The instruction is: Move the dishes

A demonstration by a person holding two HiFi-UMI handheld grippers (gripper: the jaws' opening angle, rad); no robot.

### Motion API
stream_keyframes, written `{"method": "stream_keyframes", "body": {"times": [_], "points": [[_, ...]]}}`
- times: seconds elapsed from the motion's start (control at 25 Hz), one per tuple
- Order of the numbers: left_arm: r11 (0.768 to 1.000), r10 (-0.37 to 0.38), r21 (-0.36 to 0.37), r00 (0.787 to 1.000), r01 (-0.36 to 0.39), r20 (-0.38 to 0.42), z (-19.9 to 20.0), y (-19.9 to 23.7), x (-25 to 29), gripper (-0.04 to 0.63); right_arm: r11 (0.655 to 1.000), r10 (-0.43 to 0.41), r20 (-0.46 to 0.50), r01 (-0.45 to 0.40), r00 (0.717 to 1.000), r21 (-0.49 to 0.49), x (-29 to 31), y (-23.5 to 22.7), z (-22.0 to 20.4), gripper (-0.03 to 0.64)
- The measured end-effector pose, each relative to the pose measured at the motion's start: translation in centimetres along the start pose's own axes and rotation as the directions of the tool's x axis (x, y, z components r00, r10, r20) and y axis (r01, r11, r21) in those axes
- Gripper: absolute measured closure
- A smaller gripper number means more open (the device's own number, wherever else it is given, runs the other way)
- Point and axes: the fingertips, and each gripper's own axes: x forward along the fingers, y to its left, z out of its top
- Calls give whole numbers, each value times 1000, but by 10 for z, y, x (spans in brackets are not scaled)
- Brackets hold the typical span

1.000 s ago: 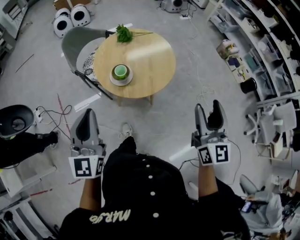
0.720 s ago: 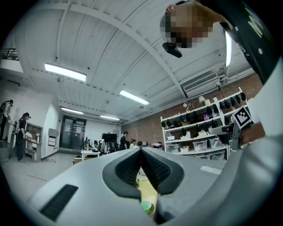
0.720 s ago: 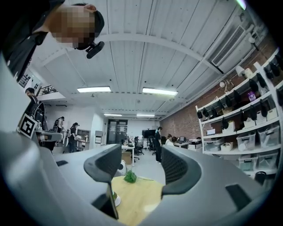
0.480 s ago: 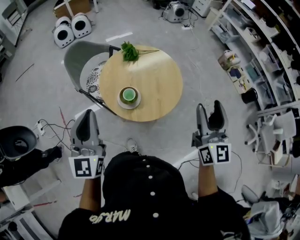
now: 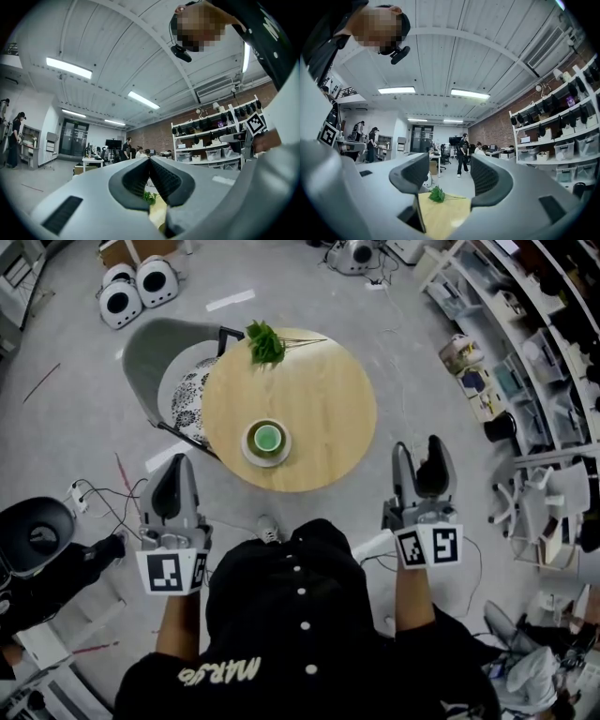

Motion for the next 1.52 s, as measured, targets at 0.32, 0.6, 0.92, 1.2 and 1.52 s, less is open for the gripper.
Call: {"method": "stream_keyframes", "body": {"times": [0.32,0.6,0.92,1.2,1.52], "points": [[999,3,-32,999,-4,-34,-13,-8,24,592,1000,6,-35,-5,999,22,18,-20,-20,359],[997,71,-19,997,-72,-16,-8,-12,60,592,997,66,-31,-65,997,27,55,-50,-23,357],[990,141,10,990,-141,-27,-5,-31,108,592,993,117,-31,-116,993,40,95,-100,-25,356],[979,203,24,979,-203,-29,1,-43,133,592,982,186,-43,-185,982,32,126,-126,-27,354],[961,276,17,959,-276,-60,-12,-46,135,592,951,307,-88,-304,948,45,151,-116,-51,348]]}}
